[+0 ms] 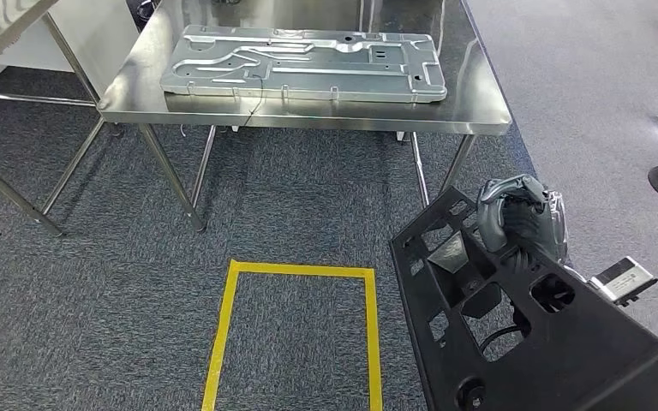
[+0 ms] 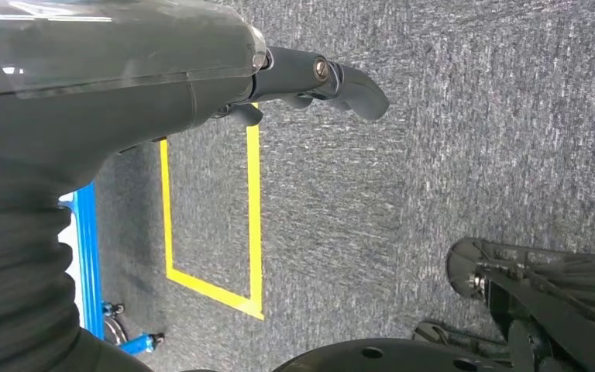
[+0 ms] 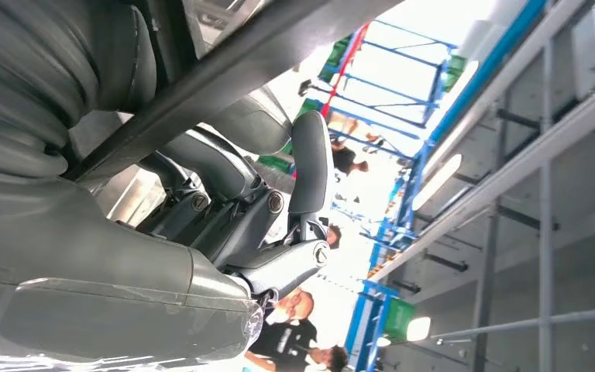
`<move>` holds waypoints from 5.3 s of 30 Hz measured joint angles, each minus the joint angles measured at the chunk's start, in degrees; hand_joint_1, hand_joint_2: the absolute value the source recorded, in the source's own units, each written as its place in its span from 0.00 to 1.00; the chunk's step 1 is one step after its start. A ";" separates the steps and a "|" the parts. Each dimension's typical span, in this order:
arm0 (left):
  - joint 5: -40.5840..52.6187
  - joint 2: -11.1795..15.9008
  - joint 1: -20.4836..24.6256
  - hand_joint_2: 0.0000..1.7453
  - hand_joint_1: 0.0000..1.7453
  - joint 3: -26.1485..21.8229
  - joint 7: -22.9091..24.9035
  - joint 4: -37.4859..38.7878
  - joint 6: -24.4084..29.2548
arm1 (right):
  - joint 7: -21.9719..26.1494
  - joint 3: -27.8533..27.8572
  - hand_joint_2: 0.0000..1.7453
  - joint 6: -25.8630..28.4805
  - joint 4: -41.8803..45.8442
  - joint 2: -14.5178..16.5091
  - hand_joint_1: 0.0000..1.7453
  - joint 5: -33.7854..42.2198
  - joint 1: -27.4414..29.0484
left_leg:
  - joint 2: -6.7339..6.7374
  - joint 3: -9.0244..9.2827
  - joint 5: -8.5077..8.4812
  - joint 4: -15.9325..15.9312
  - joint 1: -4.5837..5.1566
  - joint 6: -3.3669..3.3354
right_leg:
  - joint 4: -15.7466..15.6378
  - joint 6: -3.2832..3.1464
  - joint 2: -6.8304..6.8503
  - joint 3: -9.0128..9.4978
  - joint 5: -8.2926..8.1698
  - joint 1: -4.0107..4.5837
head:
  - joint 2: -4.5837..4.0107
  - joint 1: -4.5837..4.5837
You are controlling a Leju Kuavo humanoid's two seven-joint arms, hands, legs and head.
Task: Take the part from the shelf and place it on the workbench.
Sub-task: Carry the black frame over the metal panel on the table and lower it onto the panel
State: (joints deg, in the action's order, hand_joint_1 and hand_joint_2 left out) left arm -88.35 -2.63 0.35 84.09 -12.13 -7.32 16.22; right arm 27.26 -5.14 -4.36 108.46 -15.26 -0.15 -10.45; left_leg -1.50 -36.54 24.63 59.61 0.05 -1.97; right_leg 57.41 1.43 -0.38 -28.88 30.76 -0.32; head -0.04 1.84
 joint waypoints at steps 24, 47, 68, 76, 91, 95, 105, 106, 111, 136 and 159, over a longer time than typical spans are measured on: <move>0.20 -0.01 0.77 1.00 0.00 0.22 0.31 0.02 -0.11 | -4.20 2.60 1.00 -0.05 -12.28 -10.99 1.00 -3.21 -11.53 | 0.03 -7.89 1.46 12.17 0.40 1.08 | -0.44 -1.90 -0.07 2.03 0.44 -0.04 | 0.00 0.01; 0.18 -0.07 0.29 1.00 0.00 0.38 0.40 0.04 -0.33 | -10.61 -4.92 1.00 -3.84 -27.63 -19.22 1.00 -7.01 -31.35 | -0.79 0.35 1.19 0.48 0.82 0.69 | 0.80 -0.67 -0.55 -4.95 -3.89 -0.73 | 0.00 0.00; 0.21 -0.31 0.24 1.00 0.00 0.52 -0.71 0.03 -0.07 | -14.68 -27.75 1.00 -4.00 -51.49 -18.94 1.00 -17.35 -65.51 | -0.06 -1.14 -2.00 -1.51 0.73 -1.48 | 16.76 0.12 -0.32 -11.37 4.73 -0.12 | 0.00 -0.01; 0.21 -0.11 0.28 1.00 0.00 0.95 -1.14 0.07 -0.21 | -15.43 -34.37 1.00 -2.93 -58.58 -17.84 1.00 -19.97 -72.41 | -0.76 -1.29 -1.48 -0.68 0.68 0.36 | 1.15 0.06 -0.59 -5.34 -3.65 -0.80 | 0.00 -0.01; 0.18 0.05 0.45 1.00 0.00 1.42 -1.09 0.07 -0.46 | -14.51 -39.53 1.00 -1.81 -65.12 -14.47 1.00 -19.26 -77.37 | -0.15 -2.10 -2.37 -0.51 0.96 -0.82 | 0.94 -0.66 -1.14 -2.53 -1.93 0.50 | 0.00 0.00; 0.21 -0.02 0.37 1.00 0.00 1.44 -1.09 0.07 -0.63 | -14.51 -40.57 1.00 -1.79 -66.40 -13.98 1.00 -19.26 -78.34 | 0.01 -1.00 -2.01 -1.56 0.76 -1.64 | 7.06 0.40 -0.53 -5.35 1.00 0.25 | 0.00 -0.01; -0.04 0.00 -0.07 1.00 0.00 1.45 -1.22 0.07 -0.62 | -14.43 -43.29 1.00 -1.69 -70.03 -12.40 1.00 -19.24 -78.73 | -0.11 2.60 1.34 -1.14 0.78 -0.39 | 0.86 0.01 0.14 -7.17 -5.21 -0.15 | 0.00 0.01; -0.09 0.01 -0.09 1.00 0.00 1.45 -1.25 0.07 -0.61 | -14.33 -43.39 1.00 -1.63 -70.20 -12.30 1.00 -19.24 -78.77 | -0.15 2.79 1.49 -1.03 0.78 -0.10 | 0.39 -0.60 0.10 -6.82 -5.03 -0.10 | 0.00 0.00; -0.26 0.16 0.11 1.00 0.00 1.45 -1.45 0.07 -0.59 | -13.53 -43.94 1.00 -0.94 -70.88 -11.60 1.00 -18.84 -79.05 | -0.02 -2.66 3.17 9.23 0.64 1.25 | 0.10 -2.12 -0.16 -3.18 -3.27 -0.50 | 0.00 0.01; -0.30 -0.31 0.02 1.00 0.00 1.45 -1.41 -0.02 -0.25 | -10.87 -49.25 1.00 2.76 -74.87 -7.63 1.00 -20.16 -78.07 | -1.54 4.14 -0.37 -2.51 1.42 -1.20 | -1.00 -3.14 -1.23 -6.38 -7.48 1.73 | 0.00 -0.20; 2.09 0.14 0.44 1.00 0.00 2.14 -1.15 -0.05 -0.04 | -8.72 -54.44 0.00 4.09 -69.68 -5.38 0.00 -24.51 -69.71 | -0.42 -0.81 -2.16 -1.20 -0.07 -0.47 | 15.95 0.70 -0.25 -12.06 2.92 -0.43 | 0.00 -0.14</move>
State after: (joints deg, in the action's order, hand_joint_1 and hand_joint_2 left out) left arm -86.26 -2.49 0.79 86.23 -13.28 -7.37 16.17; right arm 18.54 -59.58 -0.26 38.78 -20.63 -24.66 -80.16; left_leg -1.91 -37.35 22.47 58.41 -0.02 -2.45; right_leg 73.36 2.13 -0.63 -40.94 33.68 -0.75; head -0.04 1.70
